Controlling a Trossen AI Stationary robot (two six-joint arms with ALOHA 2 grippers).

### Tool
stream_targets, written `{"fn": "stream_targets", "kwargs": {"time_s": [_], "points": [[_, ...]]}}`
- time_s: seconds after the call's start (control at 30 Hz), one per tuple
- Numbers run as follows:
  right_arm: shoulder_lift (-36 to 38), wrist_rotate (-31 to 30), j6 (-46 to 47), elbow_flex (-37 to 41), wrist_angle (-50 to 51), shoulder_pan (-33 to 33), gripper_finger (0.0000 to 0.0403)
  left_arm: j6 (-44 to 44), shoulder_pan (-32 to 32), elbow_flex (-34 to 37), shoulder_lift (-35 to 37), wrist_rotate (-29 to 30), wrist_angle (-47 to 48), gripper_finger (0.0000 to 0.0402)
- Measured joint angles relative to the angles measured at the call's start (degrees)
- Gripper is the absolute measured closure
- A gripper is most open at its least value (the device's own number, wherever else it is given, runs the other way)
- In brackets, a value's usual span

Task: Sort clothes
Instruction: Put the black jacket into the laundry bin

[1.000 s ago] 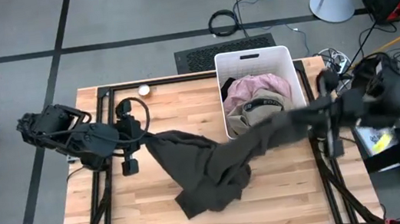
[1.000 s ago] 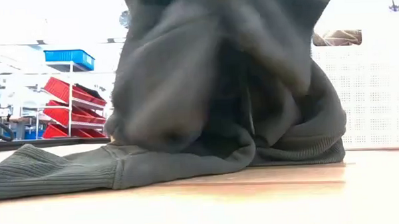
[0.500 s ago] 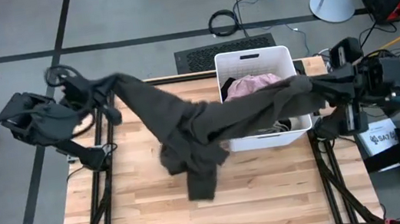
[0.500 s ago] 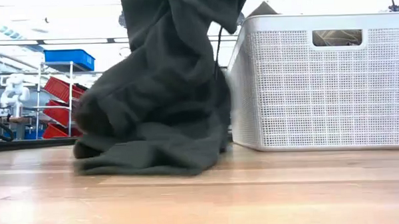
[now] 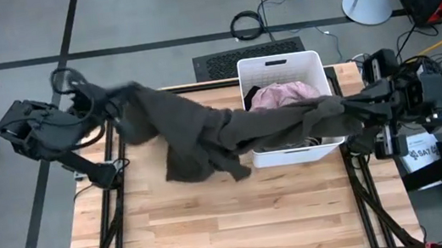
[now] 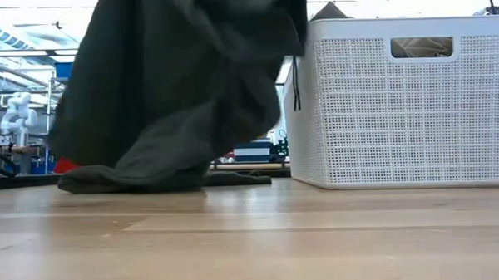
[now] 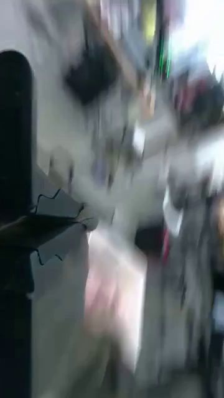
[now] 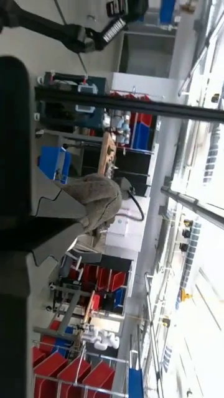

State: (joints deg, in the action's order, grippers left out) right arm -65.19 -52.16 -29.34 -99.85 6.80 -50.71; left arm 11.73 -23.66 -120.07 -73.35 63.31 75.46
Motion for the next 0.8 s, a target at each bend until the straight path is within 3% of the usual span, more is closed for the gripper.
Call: {"fn": "stream_targets", "kwargs": {"time_s": [0.2, 0.3, 0.37, 0.57, 0.67, 0.8], "points": [[0.04, -0.02, 0.22, 0.0, 0.72, -1.75, 0.0403, 4.67, -0.09, 0.01, -0.03, -41.08, 3.24, 0.0386], [0.04, 0.22, 3.29, 0.0, 2.38, -2.65, 0.0403, 10.34, -0.3, 1.04, -0.45, -55.31, 5.87, 0.0386], [0.04, 0.9, 7.36, 0.0, 5.79, -3.11, 0.0403, 14.27, -1.3, 3.07, -0.47, -58.03, 7.47, 0.0386], [-0.28, 2.58, 23.92, 0.0, 18.07, -4.62, 0.0403, 22.81, -4.04, 13.25, -0.51, -57.57, 12.42, 0.0366], [-1.14, 8.34, 32.75, -0.04, 25.04, -5.08, 0.0403, 27.99, -4.89, 20.4, -0.54, -58.63, 12.21, 0.0343], [-4.01, 16.0, 44.13, -0.02, 34.13, -5.1, 0.0403, 32.81, -5.62, 30.6, -0.58, -66.37, 9.39, 0.0306]]}}
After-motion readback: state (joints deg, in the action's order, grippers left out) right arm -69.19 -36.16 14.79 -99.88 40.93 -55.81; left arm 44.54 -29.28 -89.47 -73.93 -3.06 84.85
